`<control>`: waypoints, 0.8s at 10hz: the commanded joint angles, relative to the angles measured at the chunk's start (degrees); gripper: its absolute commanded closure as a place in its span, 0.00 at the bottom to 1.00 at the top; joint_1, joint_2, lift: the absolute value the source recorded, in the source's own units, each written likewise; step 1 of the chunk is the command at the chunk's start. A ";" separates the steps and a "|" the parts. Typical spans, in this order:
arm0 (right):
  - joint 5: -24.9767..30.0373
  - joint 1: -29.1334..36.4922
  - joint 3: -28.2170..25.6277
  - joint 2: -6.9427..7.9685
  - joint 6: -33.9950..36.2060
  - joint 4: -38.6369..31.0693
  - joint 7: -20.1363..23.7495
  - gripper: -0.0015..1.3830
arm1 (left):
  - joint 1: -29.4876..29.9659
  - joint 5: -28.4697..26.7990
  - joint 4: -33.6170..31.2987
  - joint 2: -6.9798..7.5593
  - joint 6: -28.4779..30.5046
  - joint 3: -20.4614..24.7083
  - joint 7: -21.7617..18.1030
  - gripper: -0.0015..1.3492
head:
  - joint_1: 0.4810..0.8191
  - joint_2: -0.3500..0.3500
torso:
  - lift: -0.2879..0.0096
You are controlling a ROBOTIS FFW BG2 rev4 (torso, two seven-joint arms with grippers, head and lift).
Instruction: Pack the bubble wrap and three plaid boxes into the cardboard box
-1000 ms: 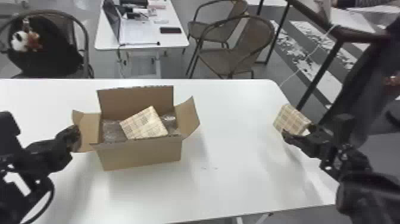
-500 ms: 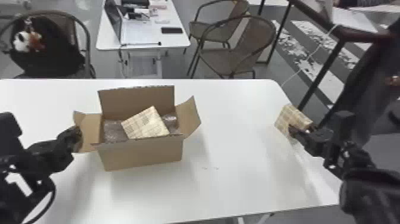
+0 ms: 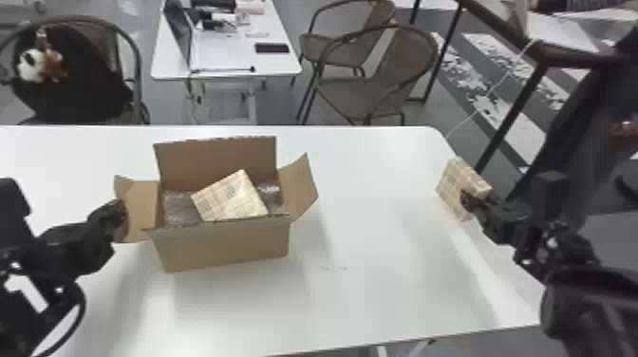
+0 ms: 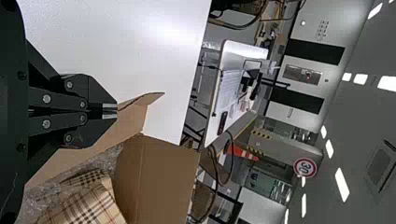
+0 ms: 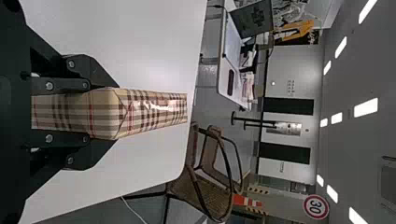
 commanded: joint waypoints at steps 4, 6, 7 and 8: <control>-37.67 -4.04 8.95 -5.02 39.26 -25.21 -1.81 0.78 | -0.28 -0.43 0.09 -0.15 -0.13 -0.12 0.00 0.90 | 0.63 0.40 | 0.52; -55.86 -8.52 15.36 -7.30 46.65 -27.58 -10.69 0.78 | -0.45 -0.70 0.09 -0.15 0.05 -0.29 0.00 0.90 | 0.58 0.55 | 0.52; -64.65 -11.24 19.06 -8.09 49.90 -26.44 -14.38 0.78 | -0.54 -0.96 0.18 -0.15 0.13 -0.47 0.09 0.90 | 0.54 0.61 | 0.52; -69.31 -14.23 23.10 -8.36 51.39 -23.27 -14.64 0.78 | -0.72 -1.05 0.26 -0.15 0.13 -0.65 0.09 0.90 | 0.53 0.64 | 0.52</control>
